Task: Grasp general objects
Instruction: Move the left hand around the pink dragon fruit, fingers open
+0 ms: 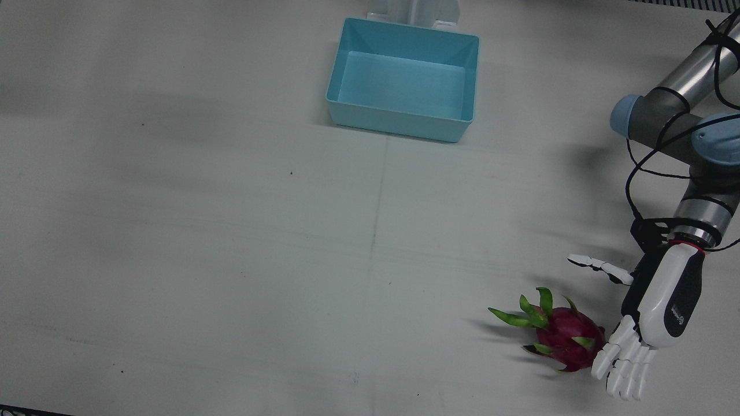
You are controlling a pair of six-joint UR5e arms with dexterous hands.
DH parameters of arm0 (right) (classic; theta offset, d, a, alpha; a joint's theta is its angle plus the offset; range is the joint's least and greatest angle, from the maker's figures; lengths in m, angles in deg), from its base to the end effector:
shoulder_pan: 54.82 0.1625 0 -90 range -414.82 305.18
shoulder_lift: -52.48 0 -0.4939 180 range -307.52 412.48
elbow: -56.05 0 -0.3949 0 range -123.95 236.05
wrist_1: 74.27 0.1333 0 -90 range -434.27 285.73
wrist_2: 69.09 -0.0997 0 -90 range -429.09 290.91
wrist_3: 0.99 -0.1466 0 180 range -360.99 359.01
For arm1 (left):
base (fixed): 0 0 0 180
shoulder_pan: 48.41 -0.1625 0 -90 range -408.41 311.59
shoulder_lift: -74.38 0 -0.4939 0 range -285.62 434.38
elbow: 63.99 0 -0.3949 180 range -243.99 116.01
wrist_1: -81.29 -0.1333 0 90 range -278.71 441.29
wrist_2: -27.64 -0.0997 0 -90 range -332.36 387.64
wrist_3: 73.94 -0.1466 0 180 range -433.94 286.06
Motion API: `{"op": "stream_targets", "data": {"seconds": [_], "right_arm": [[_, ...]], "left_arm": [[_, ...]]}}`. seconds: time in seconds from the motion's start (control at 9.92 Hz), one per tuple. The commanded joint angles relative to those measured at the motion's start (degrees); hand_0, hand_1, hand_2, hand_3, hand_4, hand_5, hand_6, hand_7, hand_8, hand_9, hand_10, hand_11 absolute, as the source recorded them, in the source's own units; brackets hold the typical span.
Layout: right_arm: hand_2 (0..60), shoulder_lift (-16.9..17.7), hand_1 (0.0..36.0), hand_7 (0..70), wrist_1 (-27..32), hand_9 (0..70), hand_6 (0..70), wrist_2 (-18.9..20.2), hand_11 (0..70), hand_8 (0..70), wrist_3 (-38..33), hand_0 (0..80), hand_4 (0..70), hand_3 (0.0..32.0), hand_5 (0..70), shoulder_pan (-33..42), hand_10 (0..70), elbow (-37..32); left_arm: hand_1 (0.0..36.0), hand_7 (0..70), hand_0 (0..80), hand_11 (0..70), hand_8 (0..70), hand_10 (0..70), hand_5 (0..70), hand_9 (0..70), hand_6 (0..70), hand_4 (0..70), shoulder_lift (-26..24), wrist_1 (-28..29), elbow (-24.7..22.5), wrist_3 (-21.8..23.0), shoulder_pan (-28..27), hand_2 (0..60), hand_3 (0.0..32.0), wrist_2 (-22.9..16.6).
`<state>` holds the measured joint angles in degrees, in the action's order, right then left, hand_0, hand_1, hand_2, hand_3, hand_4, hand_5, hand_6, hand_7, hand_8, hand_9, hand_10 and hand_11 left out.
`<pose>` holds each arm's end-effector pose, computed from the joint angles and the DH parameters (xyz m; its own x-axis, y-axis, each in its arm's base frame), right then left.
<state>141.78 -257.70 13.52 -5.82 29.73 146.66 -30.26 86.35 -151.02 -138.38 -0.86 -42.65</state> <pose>0.1000 -0.5544 0.7523 -0.9962 -0.0367 -0.0794 0.0806 -0.0339 -0.9962 0.3190 -0.6195 0.6162 -0.5690 0.0203 -0.8221 0.7395 0.4499 -0.5008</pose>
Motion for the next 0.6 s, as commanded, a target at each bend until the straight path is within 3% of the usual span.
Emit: {"op": "stream_targets", "data": {"seconds": [0.0, 0.5], "right_arm": [[0.0, 0.0, 0.0, 0.0, 0.0, 0.0, 0.0, 0.0, 0.0, 0.0, 0.0, 0.0, 0.0, 0.0, 0.0, 0.0, 0.0, 0.0], [0.0, 0.0, 0.0, 0.0, 0.0, 0.0, 0.0, 0.0, 0.0, 0.0, 0.0, 0.0, 0.0, 0.0, 0.0, 0.0, 0.0, 0.0]], "left_arm": [[34.6, 5.7, 61.9, 0.0, 0.0, 0.0, 0.0, 0.0, 0.0, 0.0, -2.8, -2.2, 0.3, -4.5, -0.3, 15.4, 5.2, 0.1], [34.9, 5.6, 61.5, 0.0, 0.0, 0.0, 0.0, 0.0, 0.0, 0.0, -2.9, 0.8, 3.2, -6.5, -0.6, 17.4, 7.2, 0.2]]}}
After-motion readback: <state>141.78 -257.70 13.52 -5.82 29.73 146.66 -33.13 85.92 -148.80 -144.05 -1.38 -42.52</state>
